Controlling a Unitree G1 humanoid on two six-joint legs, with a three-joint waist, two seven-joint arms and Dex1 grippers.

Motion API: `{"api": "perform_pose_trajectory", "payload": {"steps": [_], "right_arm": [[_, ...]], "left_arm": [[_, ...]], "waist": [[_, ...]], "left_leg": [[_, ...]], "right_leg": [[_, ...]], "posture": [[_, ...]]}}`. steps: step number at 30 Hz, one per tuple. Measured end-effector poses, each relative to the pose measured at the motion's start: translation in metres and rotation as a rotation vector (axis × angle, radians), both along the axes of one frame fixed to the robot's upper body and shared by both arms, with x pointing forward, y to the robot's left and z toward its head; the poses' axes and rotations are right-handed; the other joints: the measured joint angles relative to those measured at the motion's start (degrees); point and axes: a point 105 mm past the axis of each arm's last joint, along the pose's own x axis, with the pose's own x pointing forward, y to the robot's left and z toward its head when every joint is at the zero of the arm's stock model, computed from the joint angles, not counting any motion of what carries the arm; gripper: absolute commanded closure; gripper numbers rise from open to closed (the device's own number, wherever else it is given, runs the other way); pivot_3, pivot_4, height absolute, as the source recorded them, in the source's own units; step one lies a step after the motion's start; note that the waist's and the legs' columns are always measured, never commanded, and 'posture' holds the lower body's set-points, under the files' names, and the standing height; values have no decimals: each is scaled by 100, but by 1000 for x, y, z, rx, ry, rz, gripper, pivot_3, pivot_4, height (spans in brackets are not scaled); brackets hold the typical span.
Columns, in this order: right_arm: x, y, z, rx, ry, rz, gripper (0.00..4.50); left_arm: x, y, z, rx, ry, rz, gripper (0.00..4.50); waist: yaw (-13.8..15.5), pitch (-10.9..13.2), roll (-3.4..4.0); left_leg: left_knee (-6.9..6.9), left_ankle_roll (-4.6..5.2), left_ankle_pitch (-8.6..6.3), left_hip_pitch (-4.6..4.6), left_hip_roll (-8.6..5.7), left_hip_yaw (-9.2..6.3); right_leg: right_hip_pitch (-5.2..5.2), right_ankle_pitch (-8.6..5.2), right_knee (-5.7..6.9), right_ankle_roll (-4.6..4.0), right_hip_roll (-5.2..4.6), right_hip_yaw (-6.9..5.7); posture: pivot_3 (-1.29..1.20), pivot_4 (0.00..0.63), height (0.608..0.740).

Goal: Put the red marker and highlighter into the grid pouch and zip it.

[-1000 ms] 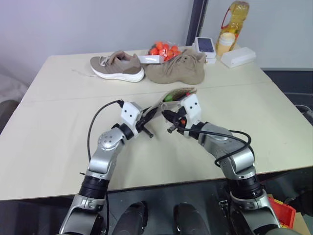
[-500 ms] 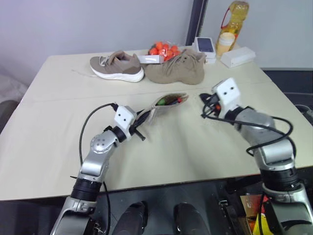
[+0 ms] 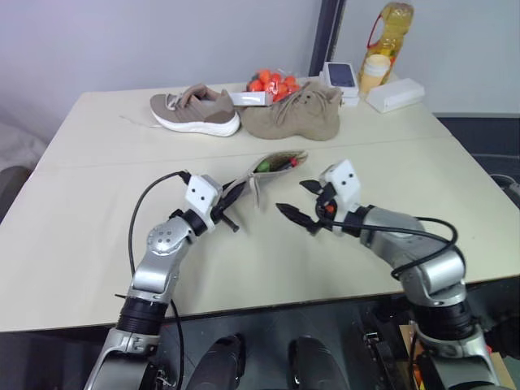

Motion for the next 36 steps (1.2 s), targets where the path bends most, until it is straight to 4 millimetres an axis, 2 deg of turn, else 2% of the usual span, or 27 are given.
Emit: {"api": "perform_pose_trajectory", "payload": {"steps": [8,11,17,21,25,31,34,36], "right_arm": [[21,24,-4,35,11,-53,424],[25,30,-6,48,16,-52,1247],[26,31,-5,54,15,-49,4349],[29,22,-3,47,5,-75,4436],[33,-1,5,12,-38,-136,4436],[46,-63,21,-134,-148,-324,4436],[56,-104,23,-217,-179,-478,4436],[58,-112,21,-237,-183,-501,4436]], "left_arm": [[-3,-4,4,-19,-10,-15,4500],[-3,-6,3,-23,-9,-18,4500],[-3,-6,3,-25,-8,-17,4500],[-3,-6,3,-22,-8,-17,4500],[-4,-6,1,-3,-9,-20,4500],[-7,-6,-4,67,-31,-44,4500],[-9,-1,-7,88,-38,-40,4500],[-11,-3,-8,97,-46,-54,4500]], "waist": [[-6,0,0],[-9,0,0],[-8,0,0],[-7,0,0],[-1,0,0],[4,0,0],[-12,0,1],[-21,0,1]], "left_leg": [[-2,-1,1,0,0,1],[-2,-1,1,0,-1,1],[-2,-1,1,0,-1,1],[-2,-1,0,0,-1,1],[-2,-1,0,0,-1,1],[-3,-1,0,0,-2,3],[-6,-1,0,0,0,5],[-7,-1,0,0,3,5]], "right_leg": [[-2,0,0,0,5,0],[-2,0,0,0,10,1],[-2,1,0,0,11,1],[-2,1,0,0,11,1],[-1,1,0,0,10,1],[0,0,-1,0,6,0],[-3,0,-1,0,1,1],[-3,0,-1,-1,3,2]], "posture": [[0,150,740],[0,150,740],[0,150,740],[0,150,740],[0,150,740],[0,150,740],[0,150,740],[0,150,740]]}}
